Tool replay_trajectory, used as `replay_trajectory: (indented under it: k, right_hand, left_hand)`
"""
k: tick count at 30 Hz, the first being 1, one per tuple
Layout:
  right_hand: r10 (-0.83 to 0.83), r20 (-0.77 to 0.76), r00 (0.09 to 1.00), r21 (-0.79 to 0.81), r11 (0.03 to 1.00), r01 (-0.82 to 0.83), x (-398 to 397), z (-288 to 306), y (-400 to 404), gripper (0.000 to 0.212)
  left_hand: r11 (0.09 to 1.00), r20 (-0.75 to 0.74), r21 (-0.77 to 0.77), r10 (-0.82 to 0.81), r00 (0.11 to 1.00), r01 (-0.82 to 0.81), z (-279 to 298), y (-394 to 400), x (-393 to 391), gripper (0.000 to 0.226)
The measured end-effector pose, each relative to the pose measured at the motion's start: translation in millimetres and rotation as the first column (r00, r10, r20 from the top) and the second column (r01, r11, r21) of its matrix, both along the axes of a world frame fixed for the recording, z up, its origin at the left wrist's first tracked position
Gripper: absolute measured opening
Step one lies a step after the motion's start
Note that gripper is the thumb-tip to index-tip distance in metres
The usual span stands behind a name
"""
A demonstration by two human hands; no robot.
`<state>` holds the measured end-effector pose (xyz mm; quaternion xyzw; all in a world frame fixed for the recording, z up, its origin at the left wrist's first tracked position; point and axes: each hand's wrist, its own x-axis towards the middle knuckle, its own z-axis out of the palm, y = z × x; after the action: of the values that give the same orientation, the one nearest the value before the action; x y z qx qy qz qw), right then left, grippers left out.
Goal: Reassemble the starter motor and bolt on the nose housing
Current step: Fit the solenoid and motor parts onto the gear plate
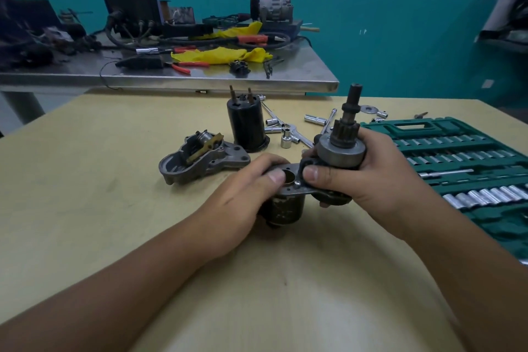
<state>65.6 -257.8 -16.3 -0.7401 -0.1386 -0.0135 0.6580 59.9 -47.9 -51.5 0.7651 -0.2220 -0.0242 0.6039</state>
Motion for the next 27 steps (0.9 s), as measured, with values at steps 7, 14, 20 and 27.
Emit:
replay_trajectory:
  k: [7, 14, 20, 27]
  right_hand:
    - [-0.019, 0.027, 0.999, -0.025, 1.000, 0.020, 3.5, 0.2, -1.6, 0.057]
    - [-0.129, 0.088, 0.988, -0.087, 0.987, 0.136, 0.1, -1.2, 1.7, 0.077]
    - [-0.357, 0.849, 0.389, 0.034, 0.772, 0.635, -24.2, 1.1, 1.5, 0.020]
    - [0.000, 0.678, 0.735, -0.417, 0.823, 0.385, -33.5, -3.9, 20.7, 0.007]
  left_hand:
    - [0.977, -0.508, -0.212, -0.122, 0.853, 0.014, 11.8, 3.0, 2.1, 0.034]
    - [0.931, -0.562, -0.344, -0.102, 0.821, -0.120, 11.1, -6.2, -10.7, 0.032]
    - [0.909, -0.557, -0.360, -0.027, 0.830, -0.211, 11.6, -14.1, -14.9, 0.018]
    - [0.894, -0.512, -0.353, 0.062, 0.857, -0.276, 10.3, -19.0, -21.3, 0.015]
